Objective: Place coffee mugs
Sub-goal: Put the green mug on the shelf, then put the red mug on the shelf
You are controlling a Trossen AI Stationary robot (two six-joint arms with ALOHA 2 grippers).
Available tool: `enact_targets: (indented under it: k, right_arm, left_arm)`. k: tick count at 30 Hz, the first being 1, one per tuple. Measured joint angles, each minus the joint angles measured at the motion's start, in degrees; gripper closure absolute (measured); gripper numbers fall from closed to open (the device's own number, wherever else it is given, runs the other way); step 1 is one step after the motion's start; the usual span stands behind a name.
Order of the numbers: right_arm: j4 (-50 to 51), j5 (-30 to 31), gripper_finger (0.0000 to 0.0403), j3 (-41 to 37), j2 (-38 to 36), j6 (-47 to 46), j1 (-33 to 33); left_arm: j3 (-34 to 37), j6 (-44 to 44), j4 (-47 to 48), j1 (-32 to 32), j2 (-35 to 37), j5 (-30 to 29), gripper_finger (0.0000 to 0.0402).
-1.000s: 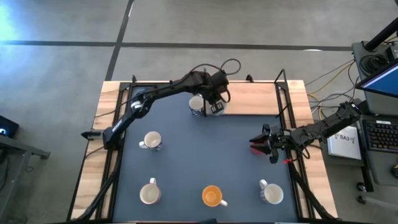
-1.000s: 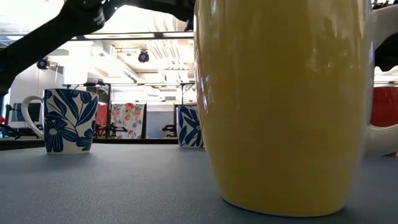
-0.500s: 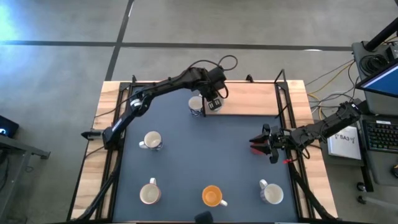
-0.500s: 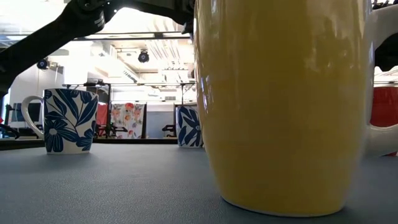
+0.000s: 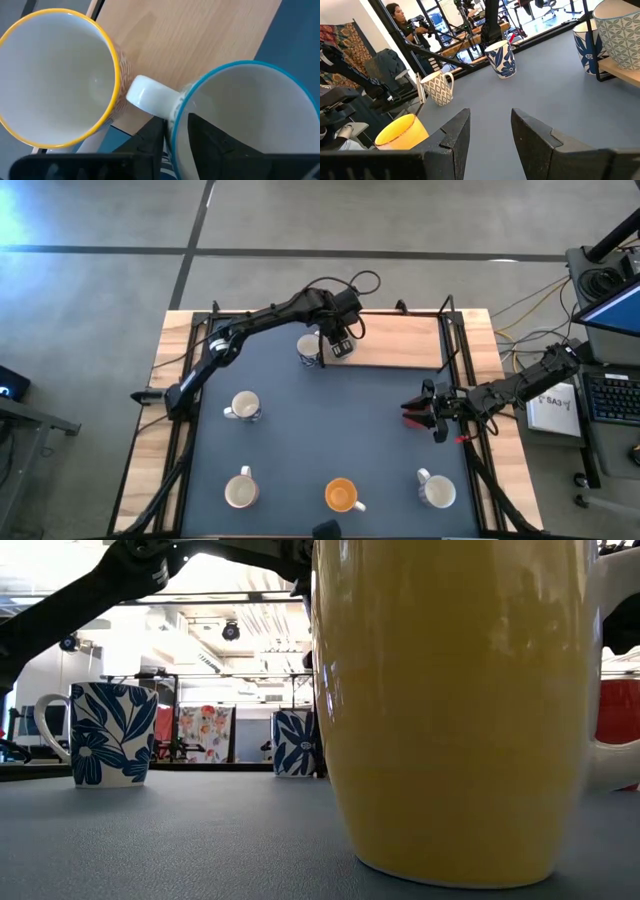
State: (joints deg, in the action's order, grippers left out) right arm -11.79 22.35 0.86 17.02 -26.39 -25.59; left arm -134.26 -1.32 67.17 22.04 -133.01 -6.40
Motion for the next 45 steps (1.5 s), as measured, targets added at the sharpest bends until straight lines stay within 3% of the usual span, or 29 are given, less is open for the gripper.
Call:
enact_targets:
  k: [26, 45]
  right_arm:
    - [0.0, 0.0, 0.0271, 0.0, 0.0, 0.0, 0.0]
    - [0.0, 0.0, 0.0271, 0.0, 0.0, 0.0, 0.0]
  left_arm:
    - [-0.1, -2.7, -0.7, 0.1, 0.0, -8.1, 0.0315]
    - [-0.1, -2.7, -0.6, -1.0, 2.6, -5.6, 0.0315]
